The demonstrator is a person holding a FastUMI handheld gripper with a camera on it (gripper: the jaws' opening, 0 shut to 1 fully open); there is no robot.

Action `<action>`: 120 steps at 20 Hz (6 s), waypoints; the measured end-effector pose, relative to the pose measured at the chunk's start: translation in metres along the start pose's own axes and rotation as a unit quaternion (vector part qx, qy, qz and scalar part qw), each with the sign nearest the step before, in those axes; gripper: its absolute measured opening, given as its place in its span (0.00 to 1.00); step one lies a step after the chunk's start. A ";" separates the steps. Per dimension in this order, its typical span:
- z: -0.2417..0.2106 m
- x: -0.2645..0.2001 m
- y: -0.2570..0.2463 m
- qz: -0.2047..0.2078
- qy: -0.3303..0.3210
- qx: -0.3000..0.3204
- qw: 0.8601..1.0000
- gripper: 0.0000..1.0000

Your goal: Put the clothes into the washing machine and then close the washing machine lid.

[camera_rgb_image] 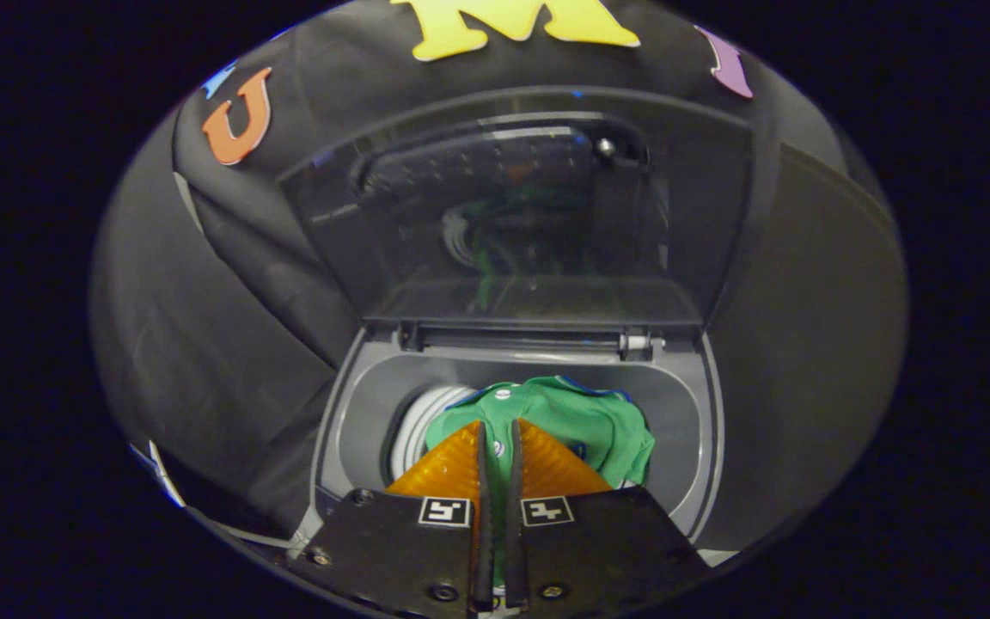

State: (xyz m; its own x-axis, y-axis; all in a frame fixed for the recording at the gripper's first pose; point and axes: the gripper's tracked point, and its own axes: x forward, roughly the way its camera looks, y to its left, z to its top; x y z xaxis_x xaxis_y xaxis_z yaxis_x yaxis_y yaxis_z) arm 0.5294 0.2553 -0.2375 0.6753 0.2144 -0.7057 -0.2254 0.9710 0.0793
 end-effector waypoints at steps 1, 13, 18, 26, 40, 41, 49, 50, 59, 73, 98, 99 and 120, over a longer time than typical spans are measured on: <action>-0.003 0.007 -0.003 -0.005 0.007 -0.005 1.000 0.09; -0.025 0.027 0.004 -0.010 0.041 -0.017 0.999 0.08; -0.037 0.029 0.005 0.001 0.073 -0.014 0.997 0.36; -0.027 0.009 0.004 0.005 0.050 -0.025 0.998 0.86; 0.140 -0.162 0.047 0.087 -0.200 -0.020 0.976 0.86; 0.157 -0.175 0.052 0.090 -0.221 -0.027 0.971 0.86; 0.248 -0.153 0.050 0.040 -0.248 -0.066 0.966 0.86; 0.253 -0.139 0.048 0.030 -0.239 -0.062 0.968 0.86; 0.251 -0.038 0.041 -0.015 -0.144 -0.030 0.989 0.86; 0.252 -0.035 0.038 0.015 -0.213 -0.052 0.976 0.87; 0.198 -0.070 0.046 0.022 -0.247 -0.064 0.967 0.86; 0.195 -0.071 0.045 0.023 -0.246 -0.064 0.967 0.86; -0.013 -0.169 0.023 0.049 -0.206 -0.053 0.976 0.86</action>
State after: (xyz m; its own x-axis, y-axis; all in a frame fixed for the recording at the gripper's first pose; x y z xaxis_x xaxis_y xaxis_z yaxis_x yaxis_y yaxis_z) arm 0.4008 0.2403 -0.1257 0.8672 0.3505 -0.3537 -0.3592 0.9323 0.0433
